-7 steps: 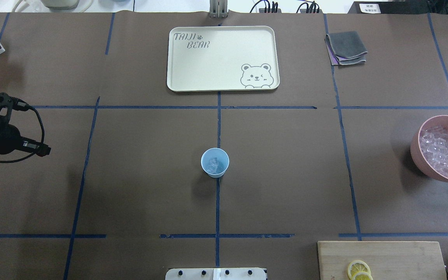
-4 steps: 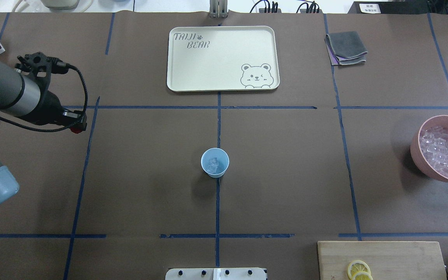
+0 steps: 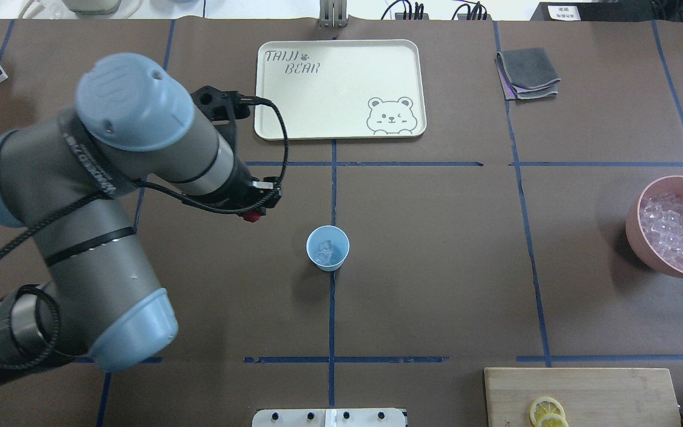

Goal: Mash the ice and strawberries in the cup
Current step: 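Carry the strawberry with the left gripper over the light-blue cup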

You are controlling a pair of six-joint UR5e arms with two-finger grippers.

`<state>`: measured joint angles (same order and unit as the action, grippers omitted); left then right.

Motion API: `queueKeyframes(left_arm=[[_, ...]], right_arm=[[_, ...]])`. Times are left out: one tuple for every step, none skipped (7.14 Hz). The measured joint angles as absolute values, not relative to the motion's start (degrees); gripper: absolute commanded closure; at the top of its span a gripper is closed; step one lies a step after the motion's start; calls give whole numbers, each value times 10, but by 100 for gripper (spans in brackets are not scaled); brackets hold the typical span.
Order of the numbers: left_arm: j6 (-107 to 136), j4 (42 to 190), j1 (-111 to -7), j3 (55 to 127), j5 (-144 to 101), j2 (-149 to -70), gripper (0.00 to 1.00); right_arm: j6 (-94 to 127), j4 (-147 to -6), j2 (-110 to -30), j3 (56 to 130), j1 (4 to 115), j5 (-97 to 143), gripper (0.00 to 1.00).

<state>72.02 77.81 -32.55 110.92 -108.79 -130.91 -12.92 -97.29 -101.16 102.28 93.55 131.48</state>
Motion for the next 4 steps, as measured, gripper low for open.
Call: queueKeyframes(left_arm=[[754,776,-297,1064,-1058,-1357,95],[775,776,-275,1028,-1033,-1390,94],[784,777,-264,1007,-1019,-1406,91],[787,777,-260,999,-1014,-1410,88]], right_arm=[[-129,-973,-1012,1022,935,1315,0],[-129,-973,-1012,1022,935,1315,0],[-129,-973,-1012,1021,935,1315,0],[-129,-973,-1012,1021,935,1315,0]])
